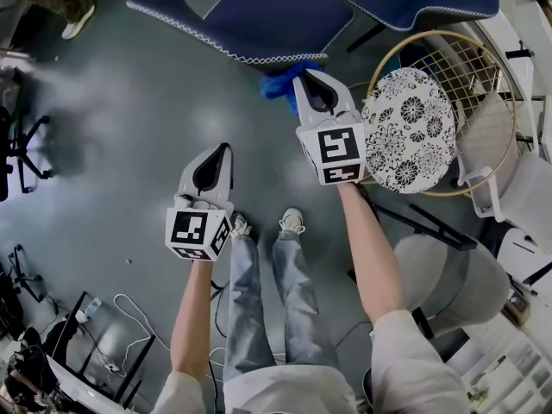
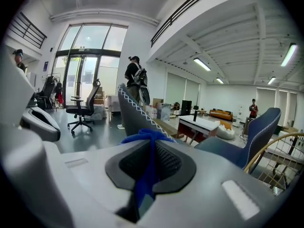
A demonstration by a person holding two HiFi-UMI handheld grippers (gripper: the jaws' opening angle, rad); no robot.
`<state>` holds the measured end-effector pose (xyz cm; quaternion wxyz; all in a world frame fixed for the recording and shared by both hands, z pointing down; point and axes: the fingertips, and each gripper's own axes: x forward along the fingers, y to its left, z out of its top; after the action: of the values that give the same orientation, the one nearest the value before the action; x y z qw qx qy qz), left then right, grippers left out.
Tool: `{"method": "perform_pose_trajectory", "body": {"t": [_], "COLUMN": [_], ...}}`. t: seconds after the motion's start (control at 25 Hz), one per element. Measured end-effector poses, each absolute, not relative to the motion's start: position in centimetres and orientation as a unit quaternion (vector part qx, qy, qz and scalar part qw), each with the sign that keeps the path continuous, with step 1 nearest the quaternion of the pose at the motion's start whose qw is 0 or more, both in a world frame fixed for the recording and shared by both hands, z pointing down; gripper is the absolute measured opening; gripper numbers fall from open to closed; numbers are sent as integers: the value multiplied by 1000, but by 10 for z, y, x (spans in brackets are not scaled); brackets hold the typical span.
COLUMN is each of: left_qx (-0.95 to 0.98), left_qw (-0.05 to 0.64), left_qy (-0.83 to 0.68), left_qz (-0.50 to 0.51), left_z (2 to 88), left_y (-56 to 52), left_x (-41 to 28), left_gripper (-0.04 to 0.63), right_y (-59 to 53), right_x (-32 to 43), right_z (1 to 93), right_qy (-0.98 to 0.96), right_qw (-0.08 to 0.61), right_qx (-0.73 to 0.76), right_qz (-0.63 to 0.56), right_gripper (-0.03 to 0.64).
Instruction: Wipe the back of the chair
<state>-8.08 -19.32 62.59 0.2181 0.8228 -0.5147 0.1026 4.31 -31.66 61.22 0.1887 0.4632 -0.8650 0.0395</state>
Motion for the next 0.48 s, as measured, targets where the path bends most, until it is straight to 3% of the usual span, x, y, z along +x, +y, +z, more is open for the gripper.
{"method": "perform_pose_trajectory", "body": {"t": [0.48], "left_qx": [822], "left_qw": [220], "left_qy": [-514], "left_qz": [107], "left_z": [632], "left_y": [-205], "left_x": [-80], "left_gripper": [-2], "right_y": [-332], "right_x": [66], "right_z": [688], "right_qy": [-842], "right_qw": [240], "right_qx": [470], "right_qz": [111], "right_gripper": [26]}}
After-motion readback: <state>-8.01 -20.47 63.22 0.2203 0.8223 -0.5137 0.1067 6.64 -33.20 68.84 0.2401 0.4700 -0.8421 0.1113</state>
